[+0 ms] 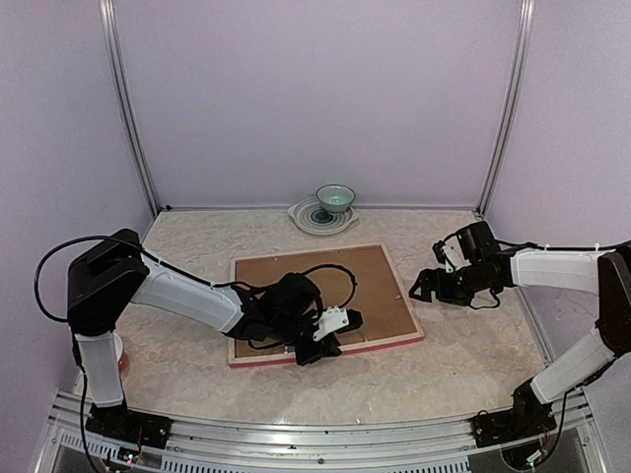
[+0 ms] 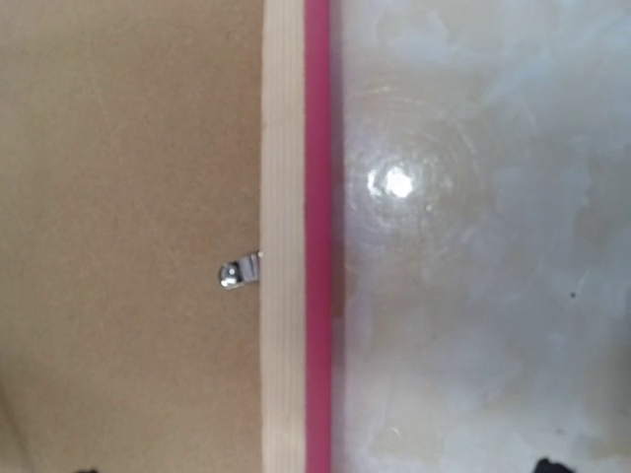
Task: Put the photo into the frame
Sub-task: Pick up the photo frame from the center of the board.
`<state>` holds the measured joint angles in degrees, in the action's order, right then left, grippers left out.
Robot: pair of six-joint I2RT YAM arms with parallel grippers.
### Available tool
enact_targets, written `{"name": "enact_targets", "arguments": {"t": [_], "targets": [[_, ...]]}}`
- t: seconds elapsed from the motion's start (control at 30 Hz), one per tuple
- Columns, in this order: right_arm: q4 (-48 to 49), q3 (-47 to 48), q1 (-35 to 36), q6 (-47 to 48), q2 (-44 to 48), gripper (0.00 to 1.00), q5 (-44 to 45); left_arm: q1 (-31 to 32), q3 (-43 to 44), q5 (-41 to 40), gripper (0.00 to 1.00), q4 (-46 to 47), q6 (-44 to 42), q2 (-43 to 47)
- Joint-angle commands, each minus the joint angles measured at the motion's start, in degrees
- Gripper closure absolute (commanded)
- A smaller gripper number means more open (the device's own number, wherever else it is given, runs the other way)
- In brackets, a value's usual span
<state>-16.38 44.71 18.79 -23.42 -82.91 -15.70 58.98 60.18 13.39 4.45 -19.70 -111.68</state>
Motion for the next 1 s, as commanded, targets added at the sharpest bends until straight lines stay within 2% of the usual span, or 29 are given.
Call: {"name": "enact_targets", "arguments": {"t": [0.0, 0.57, 0.97], "targets": [[0.46, -0.33, -1.48, -0.25, 0.54, 0.05, -1.86, 0.38, -0.92, -3.72, 1.00, -3.87, 0.49, -0.87], [5.10, -1.83, -3.05, -2.85, -4.05, 0.05, -14.62, 2.07, -0.68, -10.66, 1.00, -3.88, 1.30, 6.66], [11.75, -5.17, -3.05, -6.85, -7.26, 0.06, -22.82, 2.57, -1.17, -10.41, 1.00, -2.38, 1.42, 11.16]]}}
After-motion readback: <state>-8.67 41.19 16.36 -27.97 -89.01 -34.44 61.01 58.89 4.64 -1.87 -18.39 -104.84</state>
